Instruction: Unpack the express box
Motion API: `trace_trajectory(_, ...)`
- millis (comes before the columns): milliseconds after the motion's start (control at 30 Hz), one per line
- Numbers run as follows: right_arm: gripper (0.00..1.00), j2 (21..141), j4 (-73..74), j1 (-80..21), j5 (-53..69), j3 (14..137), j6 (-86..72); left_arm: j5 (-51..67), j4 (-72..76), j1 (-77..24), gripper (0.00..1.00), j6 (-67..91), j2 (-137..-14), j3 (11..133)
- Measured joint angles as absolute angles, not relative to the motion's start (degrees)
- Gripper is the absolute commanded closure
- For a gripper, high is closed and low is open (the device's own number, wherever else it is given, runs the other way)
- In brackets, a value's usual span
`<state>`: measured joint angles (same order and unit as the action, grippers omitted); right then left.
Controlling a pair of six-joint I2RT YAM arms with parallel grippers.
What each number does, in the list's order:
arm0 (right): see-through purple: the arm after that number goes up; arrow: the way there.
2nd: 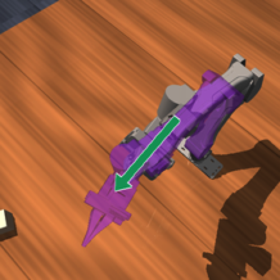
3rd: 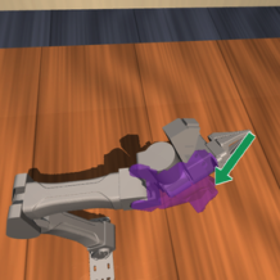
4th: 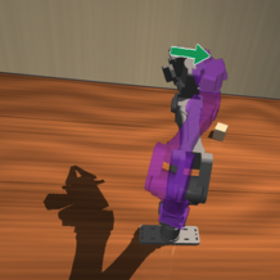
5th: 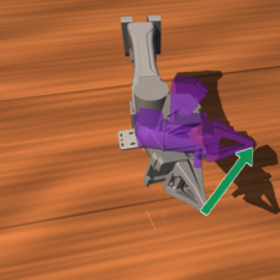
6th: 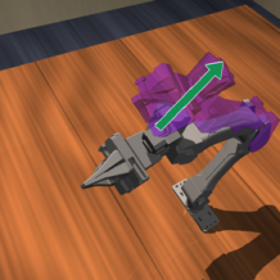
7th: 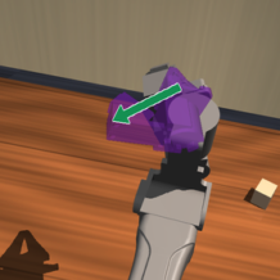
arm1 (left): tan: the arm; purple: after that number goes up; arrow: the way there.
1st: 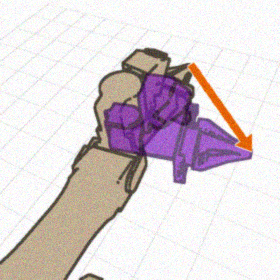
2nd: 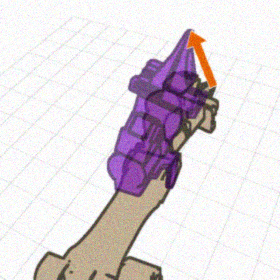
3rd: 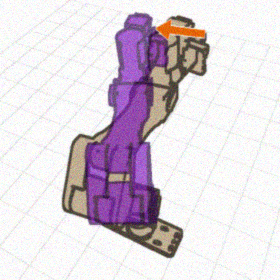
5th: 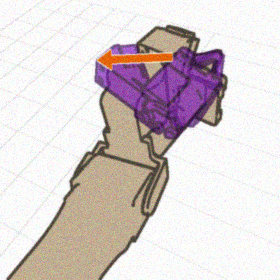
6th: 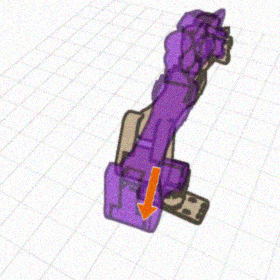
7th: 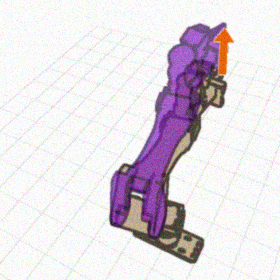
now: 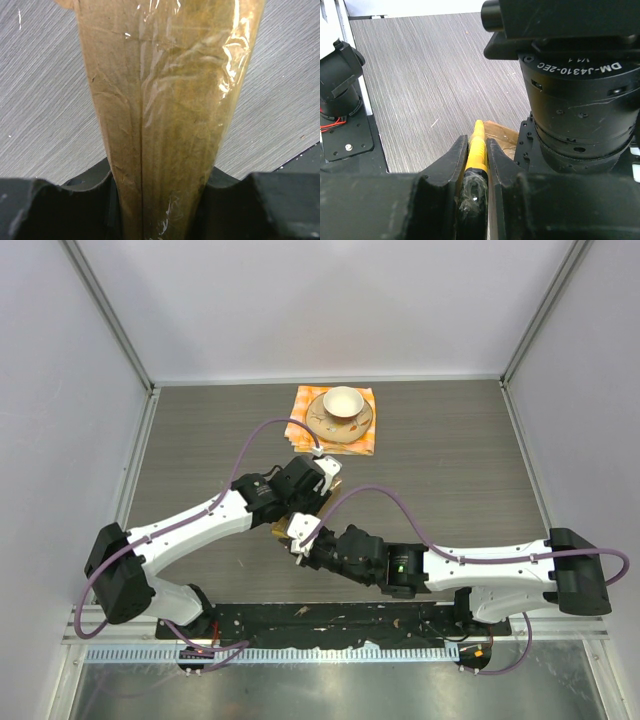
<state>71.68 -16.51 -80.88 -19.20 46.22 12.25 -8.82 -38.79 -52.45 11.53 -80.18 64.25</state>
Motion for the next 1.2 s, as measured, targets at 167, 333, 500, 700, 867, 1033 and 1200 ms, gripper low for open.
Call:
trace_trajectory(167,0.99,71.68,-16.12,-80.93,-19.64,46.22,12.78,-8.67,-38.50,-52.45,1.00,11.53,-79.96,64.03)
trace_trajectory(333,0.99,71.46,-15.14,-81.01,-20.01,46.22,12.95,-8.21,-38.22,-52.45,1.00,11.60,-79.96,63.81)
trace_trajectory(500,0.99,69.60,-13.58,-81.06,-19.99,46.22,12.91,-7.77,-37.69,-52.45,1.00,11.57,-79.94,63.48)
trace_trajectory(700,0.99,68.31,-13.19,-81.03,-19.81,47.11,12.93,-7.68,-37.74,-52.45,1.00,11.60,-79.94,63.40)
trace_trajectory(867,0.99,68.31,-13.17,-81.03,-18.72,47.48,12.71,-7.68,-37.76,-52.45,1.00,11.60,-79.92,63.40)
trace_trajectory(1033,0.99,68.40,-13.19,-81.03,-17.76,47.48,11.84,-7.68,-37.76,-52.45,1.00,11.57,-79.72,63.40)
trace_trajectory(1200,0.99,69.17,-13.23,-81.03,-17.65,47.48,11.60,-7.68,-37.76,-52.45,1.00,11.60,-79.40,63.40)
